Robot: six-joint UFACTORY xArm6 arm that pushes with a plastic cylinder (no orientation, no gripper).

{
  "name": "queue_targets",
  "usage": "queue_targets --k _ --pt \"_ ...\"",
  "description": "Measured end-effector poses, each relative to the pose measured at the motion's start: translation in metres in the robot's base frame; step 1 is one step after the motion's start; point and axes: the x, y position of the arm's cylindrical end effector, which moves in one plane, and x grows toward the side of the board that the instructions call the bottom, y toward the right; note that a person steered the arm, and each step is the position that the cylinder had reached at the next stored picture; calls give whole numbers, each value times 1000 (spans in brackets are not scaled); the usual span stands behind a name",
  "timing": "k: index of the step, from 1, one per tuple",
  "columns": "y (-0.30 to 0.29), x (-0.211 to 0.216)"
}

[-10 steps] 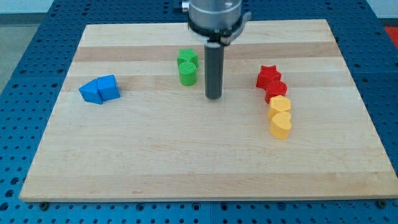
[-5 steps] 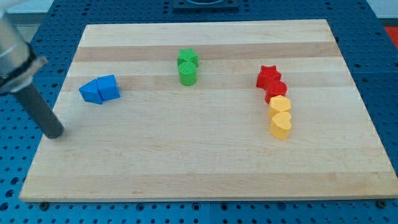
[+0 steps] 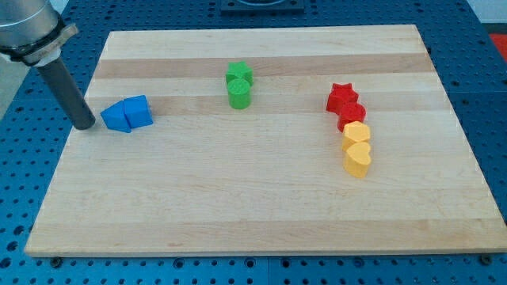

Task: Move blue cube to the bottom of green circle

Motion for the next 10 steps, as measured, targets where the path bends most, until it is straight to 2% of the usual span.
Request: queue_targets --k 2,5,8,10 --pt "21 -8" --pt "90 -9" --pt "98 -39" --pt "136 -24"
